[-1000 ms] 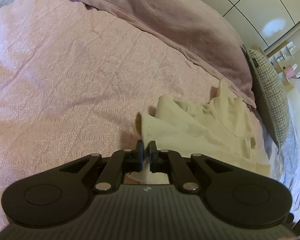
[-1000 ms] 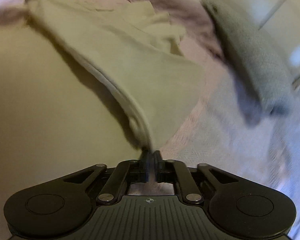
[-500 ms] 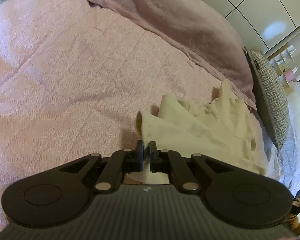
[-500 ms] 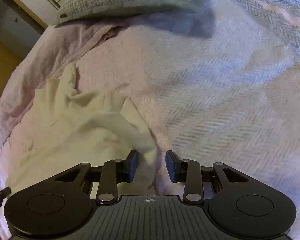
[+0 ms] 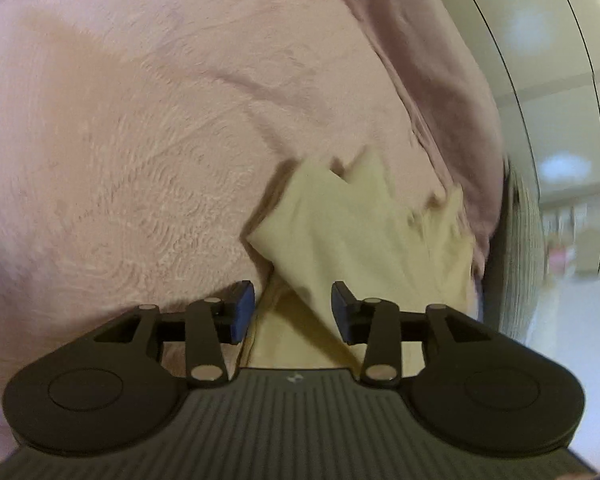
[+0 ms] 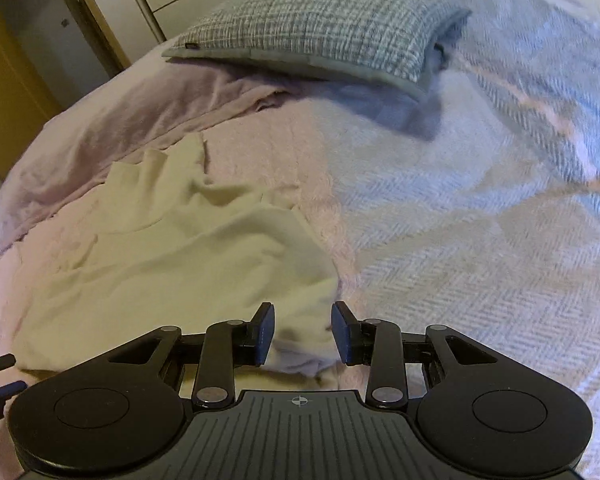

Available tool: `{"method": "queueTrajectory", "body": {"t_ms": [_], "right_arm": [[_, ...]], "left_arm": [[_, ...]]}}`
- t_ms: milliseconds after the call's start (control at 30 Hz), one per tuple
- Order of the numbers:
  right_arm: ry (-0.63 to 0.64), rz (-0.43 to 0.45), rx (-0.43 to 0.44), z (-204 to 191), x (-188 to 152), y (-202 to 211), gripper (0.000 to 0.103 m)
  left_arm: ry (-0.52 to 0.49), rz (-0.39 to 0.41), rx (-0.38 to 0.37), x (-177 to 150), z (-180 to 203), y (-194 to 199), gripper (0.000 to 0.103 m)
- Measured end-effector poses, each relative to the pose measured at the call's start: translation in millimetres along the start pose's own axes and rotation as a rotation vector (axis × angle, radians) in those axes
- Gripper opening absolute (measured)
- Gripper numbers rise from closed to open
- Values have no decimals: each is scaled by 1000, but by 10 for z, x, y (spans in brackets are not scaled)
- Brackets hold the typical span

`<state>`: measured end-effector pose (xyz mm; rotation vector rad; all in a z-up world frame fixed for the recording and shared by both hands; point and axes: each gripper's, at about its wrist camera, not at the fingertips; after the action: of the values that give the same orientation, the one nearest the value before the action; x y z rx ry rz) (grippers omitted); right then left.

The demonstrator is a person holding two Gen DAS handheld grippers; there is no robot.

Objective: Fold clothes

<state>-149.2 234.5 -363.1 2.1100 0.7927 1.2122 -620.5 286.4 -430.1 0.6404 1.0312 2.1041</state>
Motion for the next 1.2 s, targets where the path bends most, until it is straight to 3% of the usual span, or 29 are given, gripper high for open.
{"method": "queueTrajectory", "body": {"t_ms": [67, 100, 267, 367, 433, 467, 500, 567, 600, 667, 733, 833, 867, 1133, 1167, 1200], "right_arm": [[-3, 6, -15, 5, 5, -65, 35], [-4, 9, -23, 8, 8, -98, 35], [-28, -16, -36, 62, -21, -168, 35], [-23, -21, -32, 45, -52, -137, 35], [-19, -22, -32, 34, -69, -118, 35], [-19, -22, -31, 31, -78, -116, 35], [-22, -23, -30, 33, -84, -119, 35], [-29, -25, -32, 40, -82, -117, 35], [-32, -25, -33, 43, -81, -117, 35], [-38, -27, -35, 47, -78, -114, 35], [-27, -26, -41, 31, -70, -101, 35], [-6, -31, -47, 14, -70, -91, 35], [-5, -32, -47, 15, -73, -91, 35], [-21, -44, -41, 48, -73, -81, 35], [-19, -47, -41, 51, -70, -74, 35], [-16, -49, -43, 56, -68, -65, 35]], "left_arm": [[67, 41, -38, -2, -44, -81, 25], [67, 60, -43, 1, -39, -97, 0], [-121, 124, 39, -59, 147, -62, 3], [-35, 117, 31, -71, 81, -95, 12], [51, 116, -12, -82, 17, -126, 30], [84, 116, -30, -93, -4, -145, 32], [107, 116, -43, -107, -15, -166, 32], [101, 128, -35, -132, 2, -202, 23], [64, 141, -13, -144, 48, -204, 11], [-58, 179, 55, -171, 201, -182, 10], [-283, 246, 149, -254, 480, -141, 5], [-872, 411, 358, -673, 1029, -170, 4], [-1017, 443, 391, -807, 1109, -197, 4], [-1735, 466, 372, -1567, 1107, -436, 8], [-1741, 444, 345, -1554, 1114, -415, 10], [-1661, 402, 296, -1434, 1129, -343, 11]]}}
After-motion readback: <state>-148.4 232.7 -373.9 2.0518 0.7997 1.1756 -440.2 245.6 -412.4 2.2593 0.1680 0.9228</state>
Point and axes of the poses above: each gripper's, at about its wrist camera, not at the fingertips, and y roughly against the way its jaws point, z to its right, x to its top, and after that the axes turned 10 degrees about x, right-handed
